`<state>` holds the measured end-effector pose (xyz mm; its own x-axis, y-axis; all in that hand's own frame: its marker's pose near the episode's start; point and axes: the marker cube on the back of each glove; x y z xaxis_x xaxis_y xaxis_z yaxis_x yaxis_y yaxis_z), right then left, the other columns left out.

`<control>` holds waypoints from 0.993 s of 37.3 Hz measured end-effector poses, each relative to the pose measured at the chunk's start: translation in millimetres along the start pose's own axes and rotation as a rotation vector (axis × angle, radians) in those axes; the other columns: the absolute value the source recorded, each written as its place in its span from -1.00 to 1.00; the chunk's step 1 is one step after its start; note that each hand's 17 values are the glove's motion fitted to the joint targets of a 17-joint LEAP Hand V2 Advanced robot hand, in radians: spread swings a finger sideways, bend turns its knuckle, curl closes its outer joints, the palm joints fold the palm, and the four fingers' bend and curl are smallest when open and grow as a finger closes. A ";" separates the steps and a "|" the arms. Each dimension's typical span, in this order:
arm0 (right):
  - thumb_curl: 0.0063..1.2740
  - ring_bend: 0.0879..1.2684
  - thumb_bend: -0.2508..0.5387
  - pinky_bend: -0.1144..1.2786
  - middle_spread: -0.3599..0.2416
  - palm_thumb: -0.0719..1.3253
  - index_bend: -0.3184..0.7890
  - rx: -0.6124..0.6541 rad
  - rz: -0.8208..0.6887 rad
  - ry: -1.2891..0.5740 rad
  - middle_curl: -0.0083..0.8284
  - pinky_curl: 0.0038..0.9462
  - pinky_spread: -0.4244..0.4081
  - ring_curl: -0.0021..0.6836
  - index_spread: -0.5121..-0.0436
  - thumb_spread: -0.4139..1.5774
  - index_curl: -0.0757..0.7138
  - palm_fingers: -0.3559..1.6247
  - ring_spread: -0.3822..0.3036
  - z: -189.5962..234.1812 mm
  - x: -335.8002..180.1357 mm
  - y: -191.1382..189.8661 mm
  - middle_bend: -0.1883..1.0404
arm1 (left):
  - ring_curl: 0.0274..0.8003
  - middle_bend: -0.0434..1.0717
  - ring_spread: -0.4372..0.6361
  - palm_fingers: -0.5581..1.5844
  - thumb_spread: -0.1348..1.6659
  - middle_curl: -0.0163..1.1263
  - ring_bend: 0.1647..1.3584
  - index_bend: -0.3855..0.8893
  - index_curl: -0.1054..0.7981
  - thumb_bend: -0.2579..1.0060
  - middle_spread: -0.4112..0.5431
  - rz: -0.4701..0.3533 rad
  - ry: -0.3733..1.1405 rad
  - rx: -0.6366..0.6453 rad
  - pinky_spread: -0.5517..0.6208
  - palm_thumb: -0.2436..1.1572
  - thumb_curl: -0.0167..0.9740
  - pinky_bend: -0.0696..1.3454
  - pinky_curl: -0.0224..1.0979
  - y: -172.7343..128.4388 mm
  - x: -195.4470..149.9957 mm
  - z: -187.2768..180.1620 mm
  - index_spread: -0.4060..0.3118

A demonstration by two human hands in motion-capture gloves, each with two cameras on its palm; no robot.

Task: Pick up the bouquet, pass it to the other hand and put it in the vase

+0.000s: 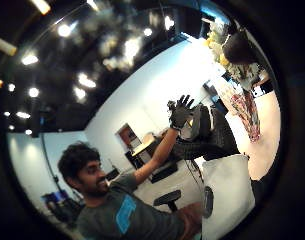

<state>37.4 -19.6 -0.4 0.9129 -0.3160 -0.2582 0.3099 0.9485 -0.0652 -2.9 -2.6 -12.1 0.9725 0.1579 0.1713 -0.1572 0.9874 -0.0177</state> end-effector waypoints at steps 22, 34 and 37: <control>-0.28 -0.65 -0.28 -0.58 -0.20 0.28 -0.14 0.022 0.025 -0.017 -0.02 -0.41 0.78 0.05 -0.12 0.48 0.14 0.17 -0.09 -2.0 1.9 5.1 -0.37 | -0.35 -0.46 0.29 -0.28 0.14 -0.37 -0.21 -0.20 -0.27 -0.64 0.01 -0.089 0.119 -0.010 0.84 -0.15 -0.34 -0.52 -0.44 10.2 15.0 11.1 0.09; -0.25 -0.65 -0.39 -0.58 -0.19 0.32 -0.14 0.027 0.058 -0.052 0.00 -0.39 0.79 0.09 -0.12 0.49 0.15 0.17 -0.09 -4.3 -3.2 5.5 -0.38 | -0.34 -0.47 0.29 -0.28 0.14 -0.35 -0.20 -0.20 -0.26 -0.64 0.01 -0.134 0.143 -0.005 0.84 -0.15 -0.33 -0.53 -0.41 11.8 16.0 11.6 0.09; -0.24 -0.66 -0.40 -0.58 -0.19 0.32 -0.14 0.029 0.105 -0.076 0.00 -0.38 0.79 0.09 -0.12 0.49 0.15 0.17 -0.09 -2.6 -4.6 6.0 -0.38 | -0.34 -0.47 0.29 -0.28 0.14 -0.34 -0.20 -0.21 -0.26 -0.64 0.01 -0.134 0.132 -0.004 0.84 -0.15 -0.33 -0.53 -0.41 10.5 13.8 10.9 0.09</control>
<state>34.4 -12.5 -2.1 0.9578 -0.2168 -0.1885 0.2182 0.9758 -0.0138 7.0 9.9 0.8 0.9988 0.0248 0.0419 -0.0245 0.9997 -0.0078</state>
